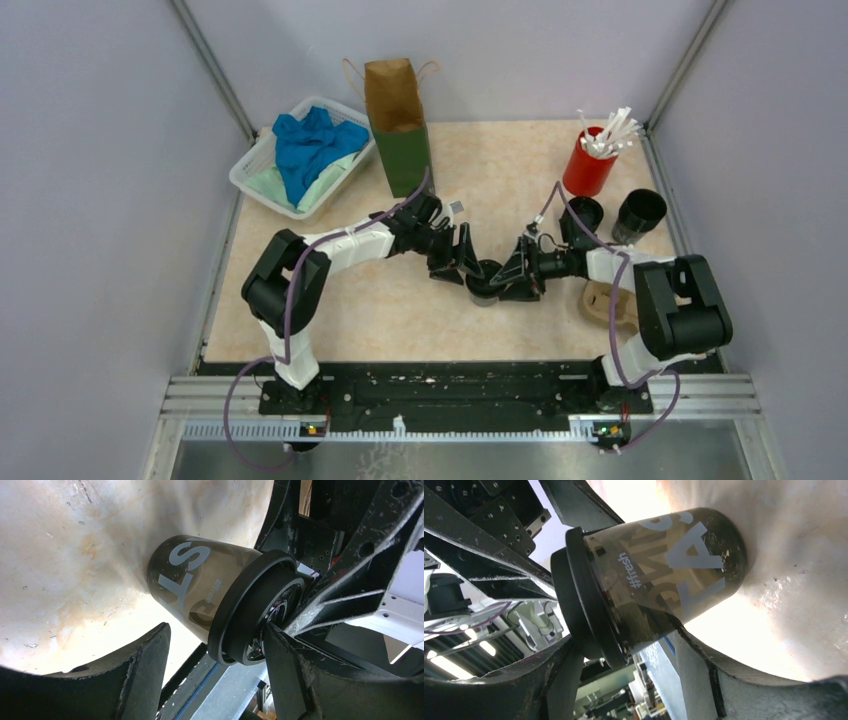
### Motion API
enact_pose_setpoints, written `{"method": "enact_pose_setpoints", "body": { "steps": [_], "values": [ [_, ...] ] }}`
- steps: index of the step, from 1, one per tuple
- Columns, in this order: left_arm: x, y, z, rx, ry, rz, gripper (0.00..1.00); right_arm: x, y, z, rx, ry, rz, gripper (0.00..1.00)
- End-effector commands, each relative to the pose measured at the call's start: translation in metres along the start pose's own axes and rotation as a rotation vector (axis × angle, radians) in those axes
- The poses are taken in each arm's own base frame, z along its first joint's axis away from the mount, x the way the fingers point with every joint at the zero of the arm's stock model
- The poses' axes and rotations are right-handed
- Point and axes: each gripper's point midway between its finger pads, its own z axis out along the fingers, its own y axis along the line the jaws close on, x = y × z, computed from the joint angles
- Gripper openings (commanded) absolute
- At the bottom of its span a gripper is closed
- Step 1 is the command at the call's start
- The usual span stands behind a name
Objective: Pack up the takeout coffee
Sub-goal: Close the cup lid on the coffee cup.
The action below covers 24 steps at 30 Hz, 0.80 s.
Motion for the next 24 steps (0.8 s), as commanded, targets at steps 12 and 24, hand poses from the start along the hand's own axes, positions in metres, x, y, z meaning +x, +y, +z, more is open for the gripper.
{"method": "enact_pose_setpoints", "body": {
  "steps": [12, 24],
  "values": [
    [0.015, 0.049, 0.015, -0.12, 0.037, -0.028, 0.71, -0.008, -0.008, 0.011, -0.241, -0.095, 0.061, 0.49],
    [0.012, 0.047, 0.015, -0.12, 0.045, -0.014, 0.7, -0.043, 0.027, -0.006, -0.017, -0.086, -0.156, 0.84]
  ]
}}
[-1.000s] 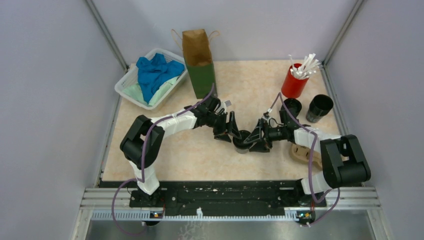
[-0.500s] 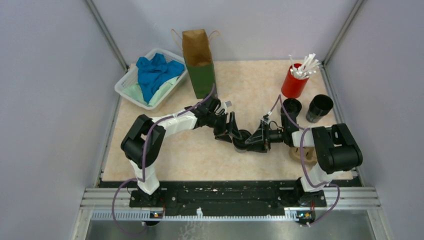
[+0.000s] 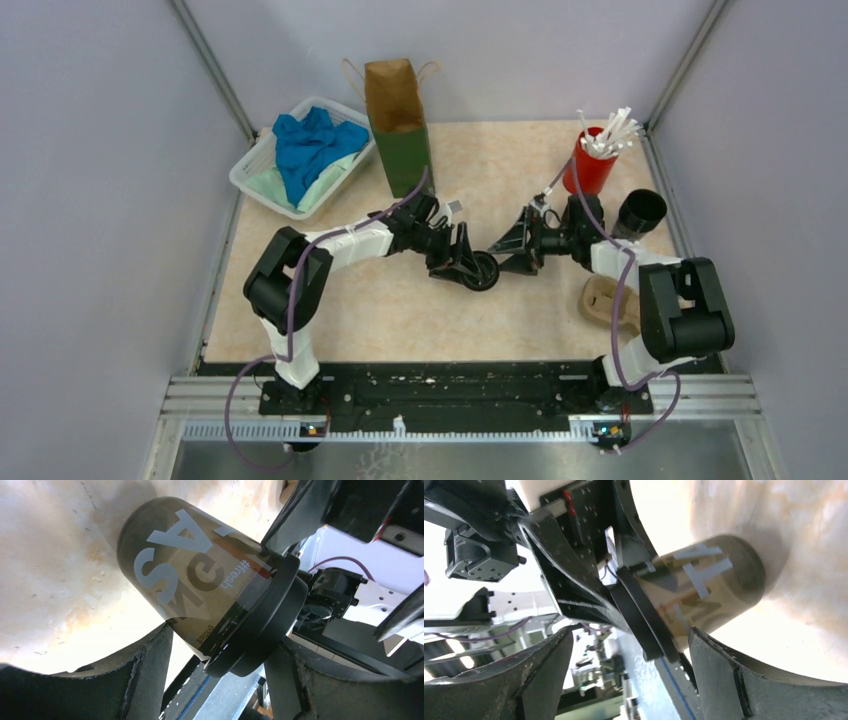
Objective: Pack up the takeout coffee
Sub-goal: Close the cup lid on the coffee cup.
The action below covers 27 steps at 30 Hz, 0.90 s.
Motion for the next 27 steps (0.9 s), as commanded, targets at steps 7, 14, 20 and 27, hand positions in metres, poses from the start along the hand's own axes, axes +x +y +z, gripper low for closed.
{"method": "enact_pose_setpoints", "body": {
  "steps": [7, 14, 20, 27],
  "values": [
    [0.011, 0.044, 0.011, -0.145, 0.025, -0.024, 0.69, -0.007, -0.01, 0.002, 0.143, 0.048, -0.117, 0.84],
    [-0.014, 0.023, 0.004, -0.079, -0.009, -0.015, 0.71, -0.023, -0.013, 0.007, 0.152, 0.005, -0.104, 0.82],
    [-0.028, 0.011, -0.002, -0.058, -0.017, -0.007, 0.82, -0.033, -0.029, 0.015, 0.198, 0.008, -0.032, 0.69],
    [-0.044, 0.001, -0.007, -0.026, -0.032, 0.006, 0.91, -0.043, -0.033, 0.014, 0.2, -0.012, -0.002, 0.68]
  ]
}}
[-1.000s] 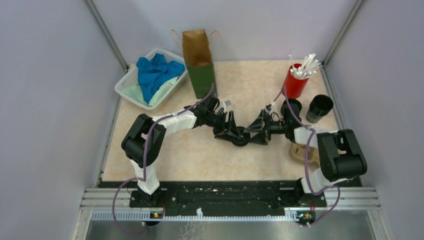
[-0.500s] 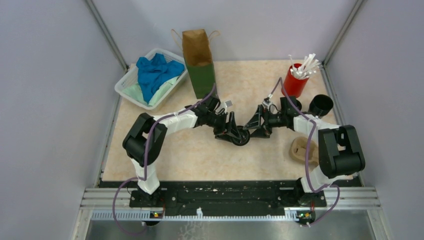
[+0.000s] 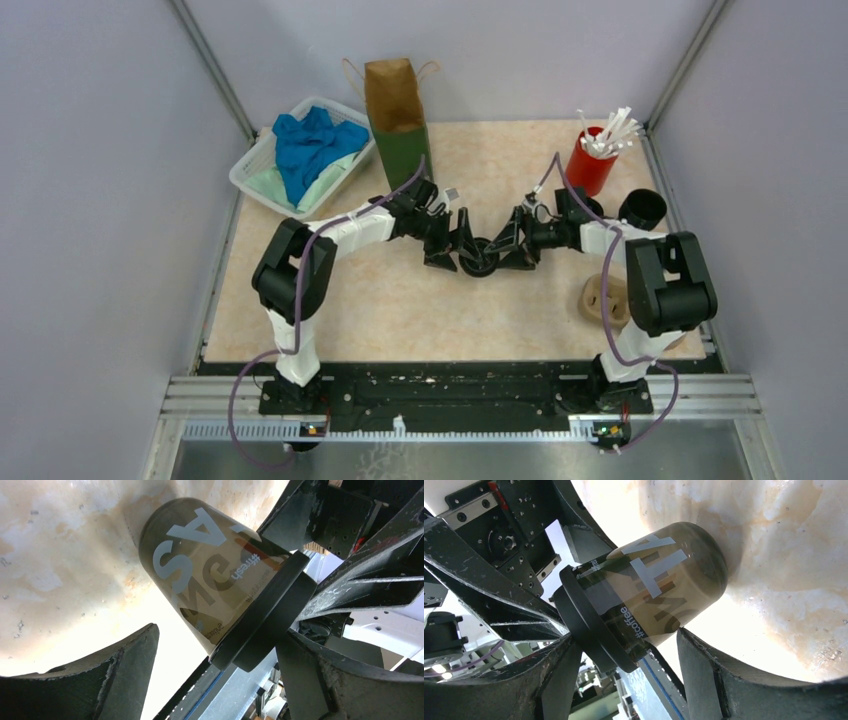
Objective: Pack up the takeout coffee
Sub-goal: Close the cup lid on the coffee cup.
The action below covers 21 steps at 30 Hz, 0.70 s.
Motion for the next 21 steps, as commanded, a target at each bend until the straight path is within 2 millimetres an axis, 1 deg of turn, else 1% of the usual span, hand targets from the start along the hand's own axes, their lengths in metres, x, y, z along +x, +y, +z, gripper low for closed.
{"method": "enact_pose_setpoints", "body": {
  "steps": [1, 6, 11, 15, 18, 21],
  "values": [
    [-0.016, -0.007, -0.002, 0.016, -0.011, 0.027, 0.93, -0.018, -0.007, 0.0, 0.03, -0.041, 0.011, 0.68],
    [-0.028, -0.019, -0.005, 0.045, -0.018, 0.062, 0.98, -0.022, -0.013, -0.008, 0.027, -0.052, 0.035, 0.69],
    [-0.031, -0.021, -0.005, 0.06, -0.004, 0.081, 0.98, -0.025, -0.018, -0.008, 0.026, -0.039, 0.045, 0.71],
    [-0.035, -0.022, -0.005, 0.066, -0.008, 0.083, 0.98, -0.029, -0.013, -0.011, 0.014, -0.046, 0.033, 0.74],
    [-0.039, -0.019, -0.002, 0.062, -0.008, 0.073, 0.94, -0.034, -0.008, -0.013, 0.005, -0.048, 0.026, 0.77],
    [-0.044, -0.013, 0.004, 0.05, -0.006, 0.051, 0.87, -0.039, -0.005, -0.013, 0.004, -0.042, 0.016, 0.78]
  ]
}}
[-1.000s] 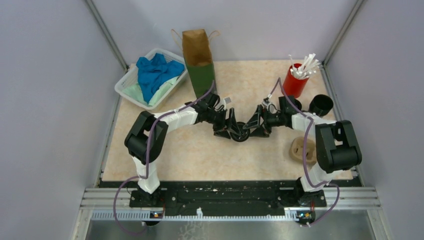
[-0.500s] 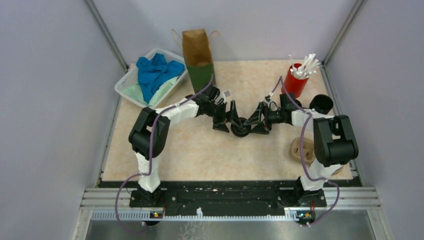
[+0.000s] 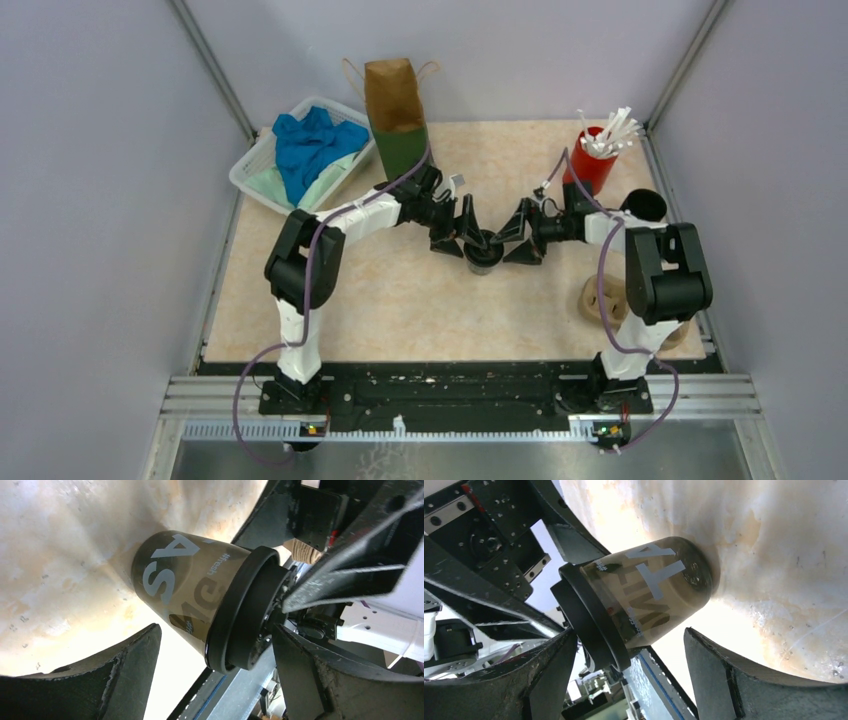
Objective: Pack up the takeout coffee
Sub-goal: Close the cup lid on the coffee cup.
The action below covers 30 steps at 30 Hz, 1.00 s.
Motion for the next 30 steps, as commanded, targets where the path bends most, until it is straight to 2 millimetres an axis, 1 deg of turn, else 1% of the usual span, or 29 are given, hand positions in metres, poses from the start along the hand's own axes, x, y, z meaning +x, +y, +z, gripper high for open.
{"method": "enact_pose_setpoints", "body": {
  "steps": [1, 4, 7, 12, 16, 18, 20, 24, 27, 30],
  "values": [
    [-0.013, 0.003, 0.005, 0.007, -0.006, -0.003, 0.83, -0.017, 0.008, -0.003, 0.002, -0.015, -0.051, 0.78],
    [-0.02, 0.006, 0.006, 0.004, -0.021, -0.009, 0.77, -0.019, 0.011, -0.004, -0.004, -0.013, -0.057, 0.78],
    [-0.022, 0.01, 0.006, 0.001, -0.024, -0.018, 0.72, -0.021, 0.007, -0.004, -0.002, -0.013, -0.048, 0.77],
    [-0.018, 0.02, 0.009, 0.018, -0.015, -0.057, 0.67, -0.019, -0.012, -0.001, -0.02, -0.024, 0.01, 0.73],
    [-0.011, 0.033, 0.015, 0.01, 0.011, -0.09, 0.65, -0.018, -0.03, 0.004, -0.019, -0.035, 0.059, 0.7],
    [-0.007, 0.038, 0.018, 0.004, 0.02, -0.103, 0.63, -0.017, -0.033, 0.006, -0.016, -0.029, 0.068, 0.7],
    [-0.007, 0.039, 0.016, -0.005, 0.017, -0.099, 0.63, -0.019, -0.021, 0.001, -0.035, -0.032, 0.036, 0.73],
    [-0.004, 0.045, 0.014, -0.039, 0.021, -0.09, 0.62, -0.029, 0.017, -0.014, -0.084, -0.065, -0.069, 0.86],
    [-0.001, 0.047, 0.015, -0.046, 0.023, -0.09, 0.62, -0.034, 0.028, -0.014, -0.093, -0.061, -0.112, 0.91],
    [-0.001, 0.047, 0.014, -0.049, 0.022, -0.09, 0.62, -0.034, 0.033, -0.002, -0.093, -0.029, -0.136, 0.91]
  ]
}}
